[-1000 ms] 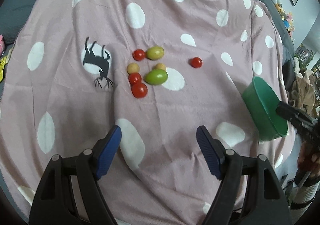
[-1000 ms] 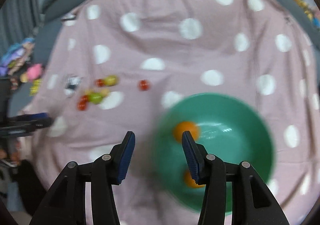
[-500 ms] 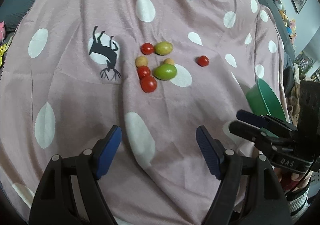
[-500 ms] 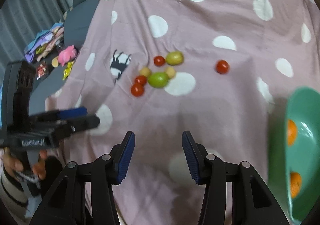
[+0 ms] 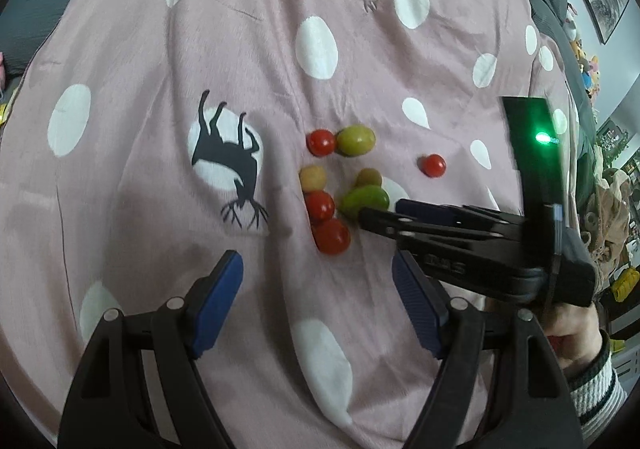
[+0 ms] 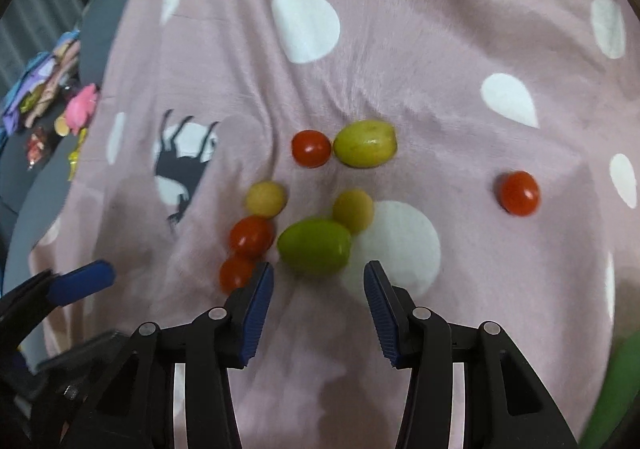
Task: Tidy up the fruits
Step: 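Grasp the large green plum with the left tool while the right tool grasps the small green plum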
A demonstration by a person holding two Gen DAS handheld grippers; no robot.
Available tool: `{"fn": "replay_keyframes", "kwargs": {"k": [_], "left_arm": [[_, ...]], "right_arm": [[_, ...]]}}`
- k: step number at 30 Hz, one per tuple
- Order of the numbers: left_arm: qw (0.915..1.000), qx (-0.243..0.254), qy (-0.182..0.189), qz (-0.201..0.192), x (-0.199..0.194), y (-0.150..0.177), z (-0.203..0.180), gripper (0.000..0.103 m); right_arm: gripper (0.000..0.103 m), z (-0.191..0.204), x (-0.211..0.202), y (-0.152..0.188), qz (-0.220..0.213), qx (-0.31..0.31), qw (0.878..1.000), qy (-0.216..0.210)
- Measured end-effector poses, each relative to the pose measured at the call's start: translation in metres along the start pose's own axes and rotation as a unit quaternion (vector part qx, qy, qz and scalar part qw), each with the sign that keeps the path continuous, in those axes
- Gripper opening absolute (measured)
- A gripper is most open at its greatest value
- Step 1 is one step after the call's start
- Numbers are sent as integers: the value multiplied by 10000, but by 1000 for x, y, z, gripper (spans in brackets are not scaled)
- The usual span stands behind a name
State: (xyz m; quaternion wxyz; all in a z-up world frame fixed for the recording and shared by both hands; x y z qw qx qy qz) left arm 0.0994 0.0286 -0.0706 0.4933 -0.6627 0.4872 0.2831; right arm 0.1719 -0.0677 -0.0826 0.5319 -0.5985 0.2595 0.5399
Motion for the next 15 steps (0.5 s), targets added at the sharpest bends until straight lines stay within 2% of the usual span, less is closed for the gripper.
{"fn": "replay_keyframes", "kwargs": {"k": [4, 5, 9, 15], "left_arm": [[10000, 0, 37, 32, 6, -6, 3, 77], [10000, -15, 44, 57, 9, -7, 4, 77], [9999, -36, 3, 108, 14, -14, 6, 77], [9995, 222, -142, 166, 28, -41, -14, 76]], "right_arm": [[49, 2, 14, -9, 134, 18, 9999, -21], [47, 2, 16, -10, 143, 9, 9999, -16], [46, 2, 14, -10, 20, -73, 9999, 65], [46, -40, -10, 4, -263, 505, 9981, -230]]}}
Point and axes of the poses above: each gripper's, at about its wrist camera, not at the fingertips, and x roughly the way its jaws point, z to its left, y to its underside, the point moved 7 cm from there along x, roughly the way its jaws point, and after that the axes turned 14 degrees about z, right-handed, at the moved point
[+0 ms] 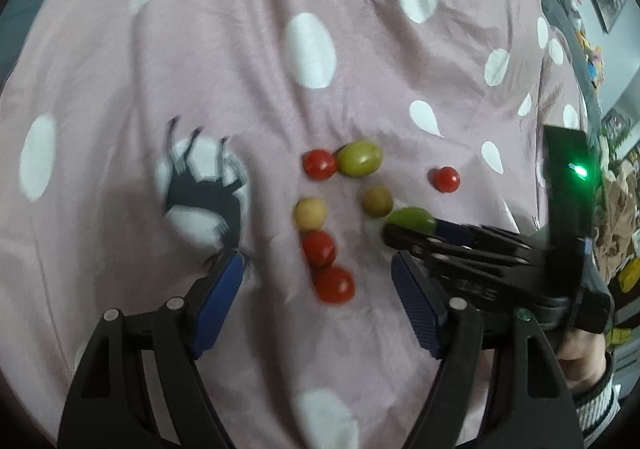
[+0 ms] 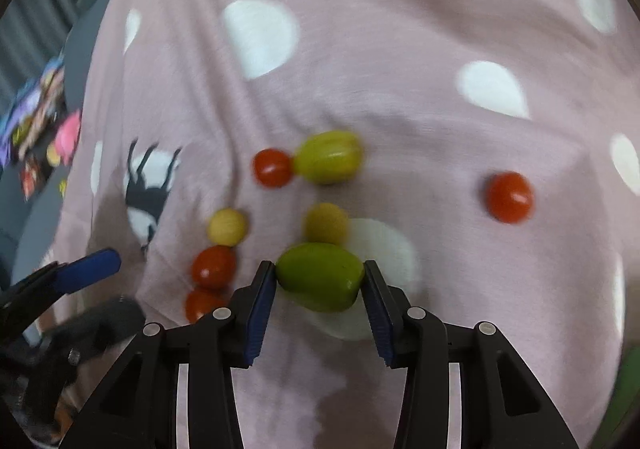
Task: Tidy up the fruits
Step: 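Grasp the large green plum with the left tool while the right tool grasps the small green plum, then carry both green plums over the green bowl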
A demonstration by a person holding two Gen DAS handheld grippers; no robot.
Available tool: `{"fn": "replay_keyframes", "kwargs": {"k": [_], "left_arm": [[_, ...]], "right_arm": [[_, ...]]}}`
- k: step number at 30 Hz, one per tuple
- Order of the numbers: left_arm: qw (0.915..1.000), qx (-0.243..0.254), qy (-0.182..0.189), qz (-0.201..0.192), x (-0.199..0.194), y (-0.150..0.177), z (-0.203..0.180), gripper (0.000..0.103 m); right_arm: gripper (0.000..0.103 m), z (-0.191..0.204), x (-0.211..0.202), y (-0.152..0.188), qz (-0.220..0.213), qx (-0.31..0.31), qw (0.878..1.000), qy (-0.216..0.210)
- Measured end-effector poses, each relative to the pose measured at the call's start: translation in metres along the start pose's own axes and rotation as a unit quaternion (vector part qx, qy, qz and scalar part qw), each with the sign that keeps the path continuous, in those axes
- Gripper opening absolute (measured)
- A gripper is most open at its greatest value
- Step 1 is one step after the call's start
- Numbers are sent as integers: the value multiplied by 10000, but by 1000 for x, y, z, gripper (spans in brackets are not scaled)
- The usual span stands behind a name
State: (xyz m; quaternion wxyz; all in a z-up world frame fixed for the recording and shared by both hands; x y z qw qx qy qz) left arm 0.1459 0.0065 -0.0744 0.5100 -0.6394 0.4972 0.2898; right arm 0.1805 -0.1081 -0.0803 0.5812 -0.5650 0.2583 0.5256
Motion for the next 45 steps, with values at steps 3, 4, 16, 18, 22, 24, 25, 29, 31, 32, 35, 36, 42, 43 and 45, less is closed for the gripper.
{"fn": "replay_keyframes", "kwargs": {"k": [3, 4, 16, 18, 22, 24, 25, 29, 31, 32, 35, 36, 42, 43, 45], "left_arm": [[9999, 138, -9, 32, 13, -20, -16, 72], [9998, 166, 24, 55, 17, -25, -20, 71], [9983, -72, -221, 542, 91, -81, -35, 64], [9981, -137, -334, 497, 95, -89, -34, 63], [9967, -233, -655, 419, 101, -98, -27, 48], [9966, -354, -621, 410, 100, -102, -22, 45], [9966, -386, -598, 410, 101, -103, -21, 45], [9965, -276, -646, 445, 94, -100, -16, 43], [9967, -283, -570, 501, 87, -92, -15, 43], [9968, -270, -572, 499, 82, -87, -15, 43], [9963, -114, -705, 487, 63, -74, -16, 43], [9963, -64, -704, 497, 58, -69, -17, 43], [9969, 143, -678, 382, 17, -36, -25, 43], [9970, 169, -677, 350, 9, -30, -26, 43], [9970, 210, -681, 304, -2, -19, -27, 43]], "right_arm": [[46, -25, -14, 3, -151, 298, 9994, -16], [46, -35, -19, 5, -211, 402, 9990, -25], [45, -70, -43, 9, -656, 733, 9926, -706], [45, -63, -38, 7, -680, 724, 9920, -778], [45, -60, -31, 5, -680, 714, 9911, -890], [45, -61, -29, 4, -682, 713, 9910, -906], [45, -62, -29, 5, -682, 715, 9910, -905], [45, -66, -29, 9, -700, 765, 9908, -871], [45, -68, -33, 10, -728, 769, 9910, -819], [45, -68, -35, 10, -738, 763, 9912, -793], [45, -65, -38, 14, -769, 742, 9915, -736], [45, -63, -40, 17, -777, 733, 9917, -719], [46, -48, -49, 30, -803, 661, 9923, -675], [46, -45, -52, 34, -818, 634, 9924, -672], [46, -40, -59, 41, -843, 576, 9927, -639]]}}
Point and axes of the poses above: each gripper's, at about its wrist camera, not at the fingertips, and x roughly the way its jaws point, z to its left, y to its underside, the point moved 7 cm from there along x, roughly the way its jaws point, and after that the axes turned 14 degrees about z, right-handed, at the moved point
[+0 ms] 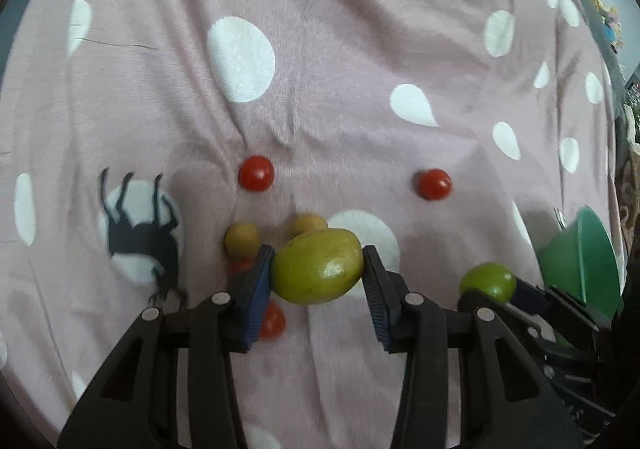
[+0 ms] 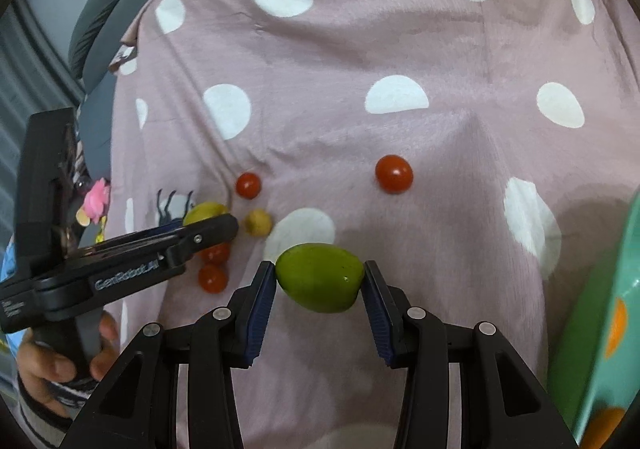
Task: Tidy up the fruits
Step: 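Carry both green plums over the green bowl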
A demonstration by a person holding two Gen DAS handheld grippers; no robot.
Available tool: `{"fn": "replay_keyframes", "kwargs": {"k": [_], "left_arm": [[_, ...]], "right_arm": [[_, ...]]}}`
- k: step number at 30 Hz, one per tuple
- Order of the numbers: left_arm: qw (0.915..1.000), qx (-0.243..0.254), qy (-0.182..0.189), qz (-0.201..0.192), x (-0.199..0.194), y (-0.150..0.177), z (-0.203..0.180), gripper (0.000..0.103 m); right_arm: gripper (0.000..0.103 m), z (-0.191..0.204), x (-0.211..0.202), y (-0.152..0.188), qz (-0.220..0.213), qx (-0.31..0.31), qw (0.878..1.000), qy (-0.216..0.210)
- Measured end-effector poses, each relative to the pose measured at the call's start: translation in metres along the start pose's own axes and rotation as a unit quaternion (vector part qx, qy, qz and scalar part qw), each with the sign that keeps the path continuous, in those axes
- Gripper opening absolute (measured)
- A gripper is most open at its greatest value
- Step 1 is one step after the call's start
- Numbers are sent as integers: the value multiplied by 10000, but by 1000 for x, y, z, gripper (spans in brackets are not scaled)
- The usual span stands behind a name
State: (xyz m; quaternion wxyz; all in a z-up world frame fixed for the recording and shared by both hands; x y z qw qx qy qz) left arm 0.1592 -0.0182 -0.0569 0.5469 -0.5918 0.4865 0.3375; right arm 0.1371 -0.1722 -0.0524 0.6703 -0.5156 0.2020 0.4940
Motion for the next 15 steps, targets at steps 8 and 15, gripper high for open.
{"fn": "replay_keyframes", "kwargs": {"k": [8, 15], "left_arm": [[9995, 111, -187, -234, -30, 51, -16, 43], [9989, 249, -227, -323, -40, 83, -31, 44]], "right_arm": [[46, 15, -32, 28, -170, -122, 9998, 38], [46, 21, -64, 55, -369, -156, 9992, 95]]}}
Point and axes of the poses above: each gripper's, at about its wrist camera, not at the fingertips, and x roughly the way its jaws point, z to its left, y to its underside, the point moved 7 cm from there along x, roughly the way its jaws point, and after that the axes turned 14 degrees about z, right-handed, at the moved point
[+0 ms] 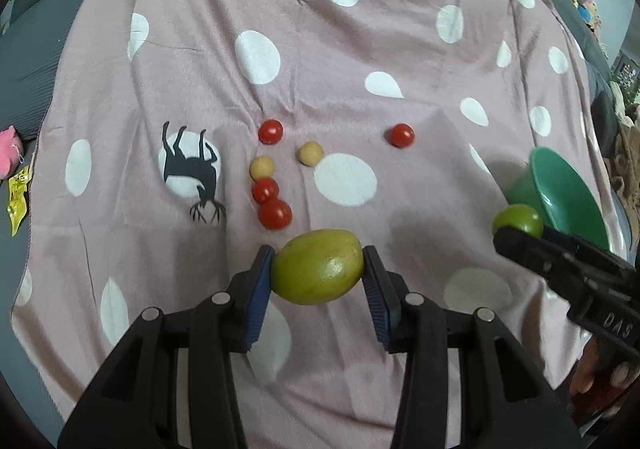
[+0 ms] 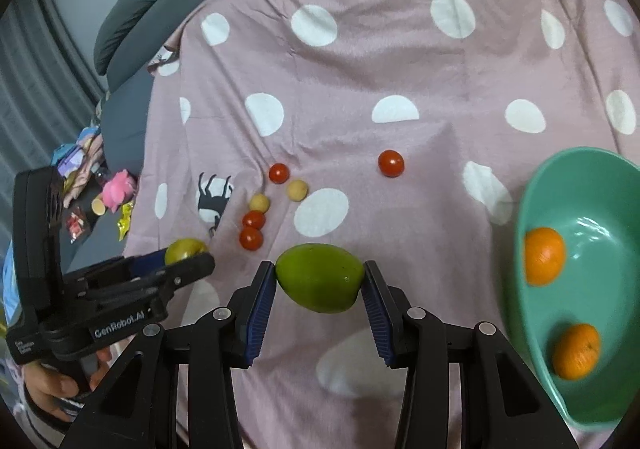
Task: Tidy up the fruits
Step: 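Carry both green plums over the green bowl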
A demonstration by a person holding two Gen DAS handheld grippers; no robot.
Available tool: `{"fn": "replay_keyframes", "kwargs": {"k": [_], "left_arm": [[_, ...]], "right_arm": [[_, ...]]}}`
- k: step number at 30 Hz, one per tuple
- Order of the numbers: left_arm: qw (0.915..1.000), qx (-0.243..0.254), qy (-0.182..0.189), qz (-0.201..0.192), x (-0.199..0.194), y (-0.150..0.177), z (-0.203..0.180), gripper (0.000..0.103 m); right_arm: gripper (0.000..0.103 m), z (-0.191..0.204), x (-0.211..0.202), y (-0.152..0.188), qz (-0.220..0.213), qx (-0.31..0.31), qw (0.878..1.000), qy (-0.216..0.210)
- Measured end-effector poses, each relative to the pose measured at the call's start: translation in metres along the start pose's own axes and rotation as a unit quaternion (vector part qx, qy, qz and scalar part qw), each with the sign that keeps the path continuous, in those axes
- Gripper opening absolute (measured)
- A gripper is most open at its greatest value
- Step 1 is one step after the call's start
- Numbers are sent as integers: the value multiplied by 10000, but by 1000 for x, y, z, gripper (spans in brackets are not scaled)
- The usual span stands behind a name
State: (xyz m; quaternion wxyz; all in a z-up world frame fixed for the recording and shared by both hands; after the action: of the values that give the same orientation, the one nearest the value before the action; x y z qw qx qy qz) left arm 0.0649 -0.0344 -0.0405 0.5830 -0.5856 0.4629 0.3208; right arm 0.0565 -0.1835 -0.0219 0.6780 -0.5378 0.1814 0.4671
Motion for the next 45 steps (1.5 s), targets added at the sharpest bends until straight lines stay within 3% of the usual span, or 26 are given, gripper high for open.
{"fn": "replay_keyframes", "kwargs": {"k": [16, 36, 45], "left_arm": [[9996, 188, 147, -133, -26, 23, -34, 44], [9954, 900, -97, -302, -34, 15, -88, 44], [9921, 1221, 23, -296, -32, 5, -118, 44]], "right_arm": [[46, -23, -48, 25, -429, 306, 9986, 86], [46, -78, -82, 35, -886, 908, 9919, 103], [46, -101, -95, 40, -1028, 1145, 9879, 194]]}}
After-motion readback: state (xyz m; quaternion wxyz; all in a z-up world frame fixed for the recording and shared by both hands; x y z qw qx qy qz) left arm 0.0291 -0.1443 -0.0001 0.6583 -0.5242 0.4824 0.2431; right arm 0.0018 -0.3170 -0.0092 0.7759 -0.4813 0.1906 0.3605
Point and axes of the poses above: each gripper's, at about its wrist camera, not at the fingertips, and x roughly the way its jaws point, z to its left, y to its underside, the point moved 7 cm from there along x, roughly the way its jaws point, and after that the axes turned 14 degrees about z, right-handed, at the moved point
